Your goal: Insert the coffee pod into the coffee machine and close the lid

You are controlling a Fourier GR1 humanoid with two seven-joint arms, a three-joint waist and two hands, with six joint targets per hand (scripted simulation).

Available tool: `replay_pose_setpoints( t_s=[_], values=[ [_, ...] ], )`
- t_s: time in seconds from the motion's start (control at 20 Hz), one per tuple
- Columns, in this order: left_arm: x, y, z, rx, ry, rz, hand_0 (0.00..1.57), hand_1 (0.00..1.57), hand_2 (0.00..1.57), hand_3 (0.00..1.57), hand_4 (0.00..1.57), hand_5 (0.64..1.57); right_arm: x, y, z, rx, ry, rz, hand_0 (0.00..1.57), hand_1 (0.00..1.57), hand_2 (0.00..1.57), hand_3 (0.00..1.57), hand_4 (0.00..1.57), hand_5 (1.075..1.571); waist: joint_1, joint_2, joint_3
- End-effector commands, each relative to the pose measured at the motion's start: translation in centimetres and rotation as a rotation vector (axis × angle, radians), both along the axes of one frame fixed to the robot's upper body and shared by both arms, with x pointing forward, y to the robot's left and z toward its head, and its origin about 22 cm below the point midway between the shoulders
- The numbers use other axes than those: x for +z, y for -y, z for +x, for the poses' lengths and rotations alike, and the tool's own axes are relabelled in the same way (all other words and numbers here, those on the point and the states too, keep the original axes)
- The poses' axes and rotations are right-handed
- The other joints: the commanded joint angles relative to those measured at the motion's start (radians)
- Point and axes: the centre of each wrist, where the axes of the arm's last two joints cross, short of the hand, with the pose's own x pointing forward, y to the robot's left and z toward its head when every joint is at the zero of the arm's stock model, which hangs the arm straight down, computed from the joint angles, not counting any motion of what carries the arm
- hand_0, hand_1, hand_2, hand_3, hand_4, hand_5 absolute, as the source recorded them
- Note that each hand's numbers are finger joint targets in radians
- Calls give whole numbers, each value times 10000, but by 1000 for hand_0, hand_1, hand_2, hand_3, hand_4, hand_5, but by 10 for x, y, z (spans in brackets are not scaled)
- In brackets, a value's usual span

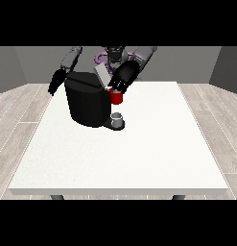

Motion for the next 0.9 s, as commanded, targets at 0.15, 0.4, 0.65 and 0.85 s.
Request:
replay_pose_setpoints(
  t_s=[0.15,0.4,0.65,0.85],
  values=[
    [-20,5,2,50,213,768,1173,1173,1170,1017,0,1571,8,9,3,-120,22,-228,0,0,0,0,0,1571,-31,214,-1],
    [17,-19,-2,87,488,115,1110,1110,1129,973,0,1571,6,-7,-1,68,52,-267,0,0,0,0,41,1571,-203,286,-2],
    [9,-12,-1,-326,1178,-74,1247,1247,1211,957,0,1571,8,-6,2,-237,258,-80,0,0,0,0,109,1571,-70,391,-4],
    [21,3,-1,-372,1632,-131,1212,1212,1186,971,0,1571,14,7,9,2,431,-328,0,0,0,0,218,1571,-208,687,1]
  ],
)
